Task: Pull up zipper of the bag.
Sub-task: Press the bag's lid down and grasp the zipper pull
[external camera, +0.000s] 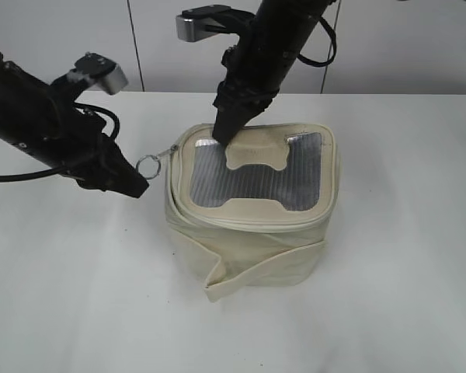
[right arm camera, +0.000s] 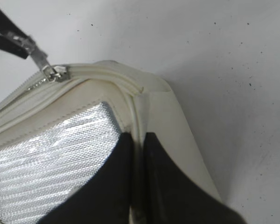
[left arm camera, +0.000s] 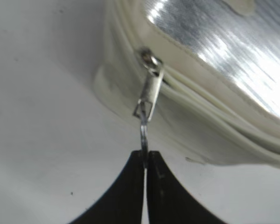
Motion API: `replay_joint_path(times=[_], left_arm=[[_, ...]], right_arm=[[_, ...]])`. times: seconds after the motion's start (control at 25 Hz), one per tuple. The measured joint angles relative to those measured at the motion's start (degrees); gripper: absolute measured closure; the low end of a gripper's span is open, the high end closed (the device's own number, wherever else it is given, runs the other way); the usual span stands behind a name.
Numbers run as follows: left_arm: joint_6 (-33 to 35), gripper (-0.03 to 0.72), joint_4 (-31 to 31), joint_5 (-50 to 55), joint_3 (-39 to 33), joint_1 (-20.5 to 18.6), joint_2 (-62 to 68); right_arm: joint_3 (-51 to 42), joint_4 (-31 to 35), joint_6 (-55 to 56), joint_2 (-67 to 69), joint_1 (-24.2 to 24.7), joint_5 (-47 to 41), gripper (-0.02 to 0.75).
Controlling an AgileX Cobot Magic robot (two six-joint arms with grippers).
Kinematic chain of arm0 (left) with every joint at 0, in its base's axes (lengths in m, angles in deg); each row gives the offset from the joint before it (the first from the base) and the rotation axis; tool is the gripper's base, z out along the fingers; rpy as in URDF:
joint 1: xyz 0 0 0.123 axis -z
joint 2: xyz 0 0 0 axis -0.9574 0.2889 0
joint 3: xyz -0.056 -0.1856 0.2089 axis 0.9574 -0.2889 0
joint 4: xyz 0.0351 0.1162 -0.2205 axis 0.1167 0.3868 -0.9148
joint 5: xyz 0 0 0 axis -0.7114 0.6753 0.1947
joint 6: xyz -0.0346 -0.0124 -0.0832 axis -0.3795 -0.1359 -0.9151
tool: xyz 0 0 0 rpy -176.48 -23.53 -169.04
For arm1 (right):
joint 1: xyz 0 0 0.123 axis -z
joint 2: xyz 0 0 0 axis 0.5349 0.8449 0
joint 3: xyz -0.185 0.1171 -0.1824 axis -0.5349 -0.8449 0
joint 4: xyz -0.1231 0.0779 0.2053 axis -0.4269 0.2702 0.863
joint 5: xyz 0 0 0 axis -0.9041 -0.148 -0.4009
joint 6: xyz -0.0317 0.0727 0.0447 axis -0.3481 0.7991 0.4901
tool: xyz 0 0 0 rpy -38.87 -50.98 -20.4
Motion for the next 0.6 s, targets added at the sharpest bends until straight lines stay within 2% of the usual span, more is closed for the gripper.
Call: replay_joint_path(times=[0.16,0.44,0.52,0.6], left_arm=[[0.0,0.691,-1.9,-5.8,0.0,0.0,0.0],[-0.1,0.688,-2.4,-5.2,0.0,0.0,0.0],[0.0,0.667,-2.4,-4.2,0.0,0.0,0.0],[0.1,0.610,-2.4,-3.9,0.0,0.0,0.0]], right_arm=[[0.0,0.0,0.1,0.0,0.0,0.0,0.696],[0.0,0.0,0.2,0.0,0.0,0.0,0.696],[0.0,0.0,0.2,0.0,0.0,0.0,0.696],[0.0,0.0,0.2,0.0,0.0,0.0,0.696]])
